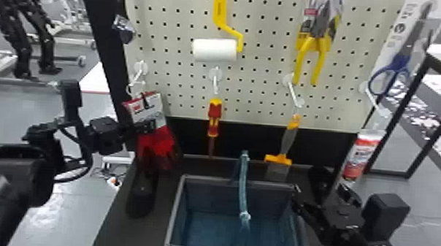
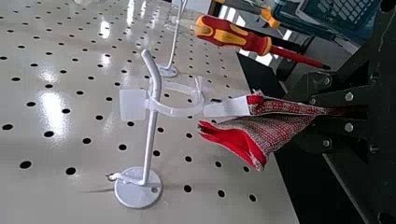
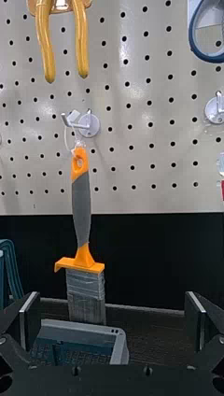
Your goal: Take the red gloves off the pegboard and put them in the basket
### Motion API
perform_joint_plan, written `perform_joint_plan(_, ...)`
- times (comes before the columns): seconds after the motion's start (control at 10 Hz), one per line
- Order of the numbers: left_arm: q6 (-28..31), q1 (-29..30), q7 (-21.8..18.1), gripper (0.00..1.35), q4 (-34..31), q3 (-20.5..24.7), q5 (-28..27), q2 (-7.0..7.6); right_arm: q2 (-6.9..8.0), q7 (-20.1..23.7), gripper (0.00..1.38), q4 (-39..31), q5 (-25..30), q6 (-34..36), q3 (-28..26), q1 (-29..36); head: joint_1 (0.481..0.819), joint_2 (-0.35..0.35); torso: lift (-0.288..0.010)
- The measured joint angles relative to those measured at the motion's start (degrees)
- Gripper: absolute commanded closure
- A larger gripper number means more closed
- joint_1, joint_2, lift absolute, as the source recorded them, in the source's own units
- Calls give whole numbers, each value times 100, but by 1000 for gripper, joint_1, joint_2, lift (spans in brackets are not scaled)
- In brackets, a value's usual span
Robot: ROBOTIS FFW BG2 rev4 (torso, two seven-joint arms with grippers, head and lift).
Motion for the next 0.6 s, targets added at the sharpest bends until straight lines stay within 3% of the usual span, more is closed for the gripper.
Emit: perform_joint_plan(0.6, 29, 54, 111, 1216, -358, 78, 8, -43, 8, 0, 137, -6, 0, 1, -1, 9, 549, 0, -100)
